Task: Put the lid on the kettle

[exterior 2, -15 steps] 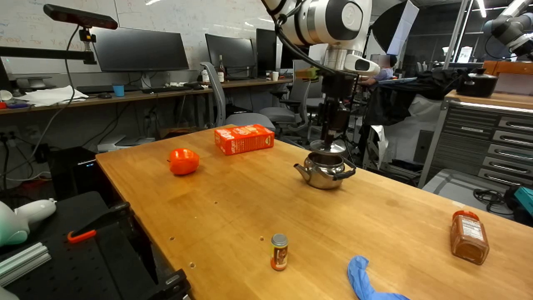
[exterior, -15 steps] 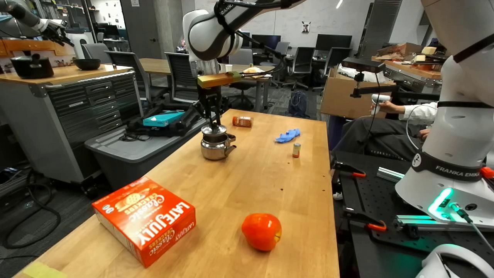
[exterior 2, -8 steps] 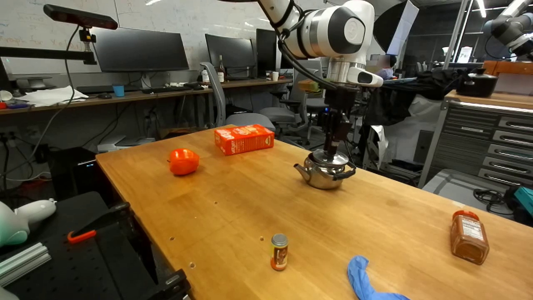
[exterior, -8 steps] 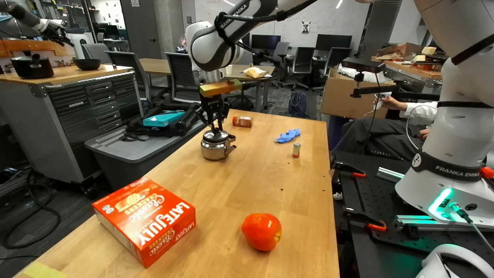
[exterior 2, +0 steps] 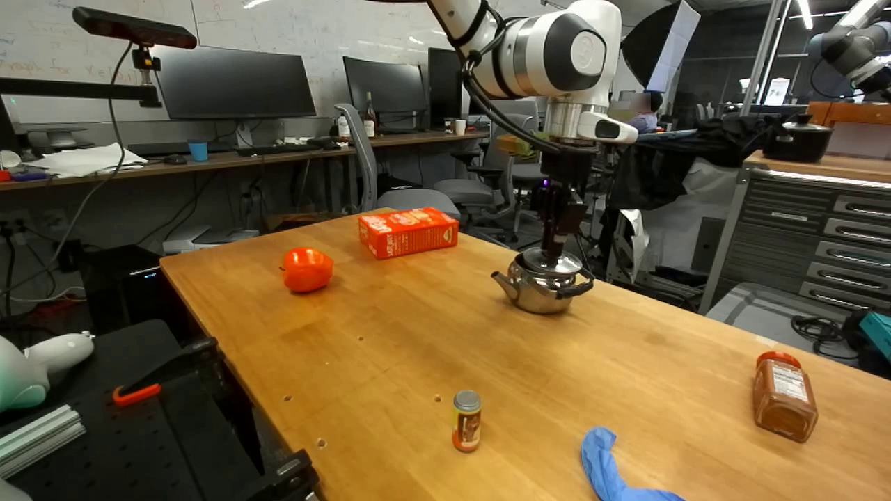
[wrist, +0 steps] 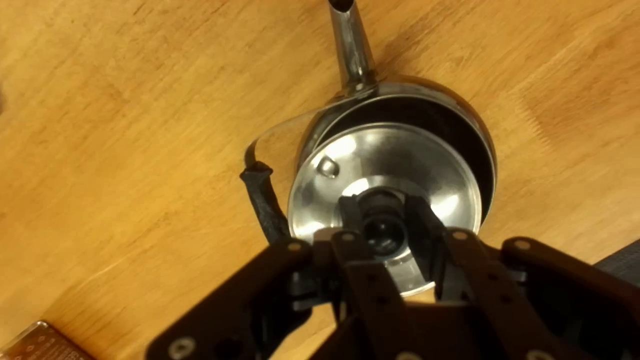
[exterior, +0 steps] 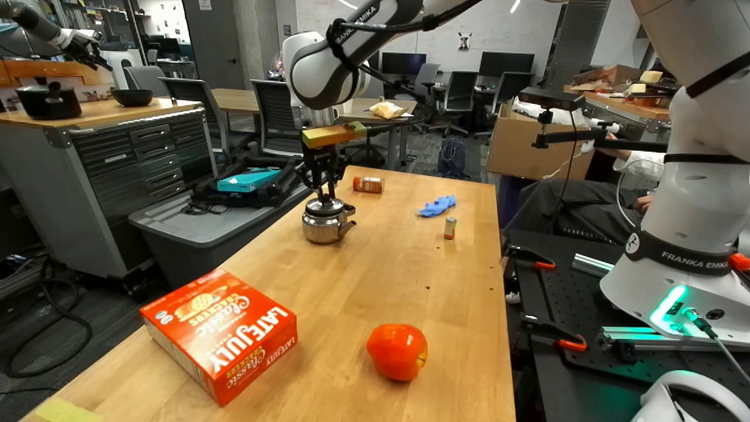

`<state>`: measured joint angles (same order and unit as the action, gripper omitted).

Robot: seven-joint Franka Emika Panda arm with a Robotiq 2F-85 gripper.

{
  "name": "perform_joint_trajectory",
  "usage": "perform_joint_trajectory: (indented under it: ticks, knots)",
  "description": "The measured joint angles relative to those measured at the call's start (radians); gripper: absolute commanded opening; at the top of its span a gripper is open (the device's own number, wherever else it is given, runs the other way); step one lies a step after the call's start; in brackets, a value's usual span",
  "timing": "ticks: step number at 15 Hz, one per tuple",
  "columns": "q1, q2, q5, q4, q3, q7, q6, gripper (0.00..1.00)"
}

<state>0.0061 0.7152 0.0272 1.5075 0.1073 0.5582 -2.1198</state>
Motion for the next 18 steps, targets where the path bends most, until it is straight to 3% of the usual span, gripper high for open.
perform_joint_trajectory:
  ticks: [8, 18]
  knots:
    - [0.032, -0.115, -0.007, 0.179, 0.001, -0.012, -0.180, 0.08]
    - [0.036, -0.193, -0.005, 0.293, 0.001, -0.031, -0.238, 0.07]
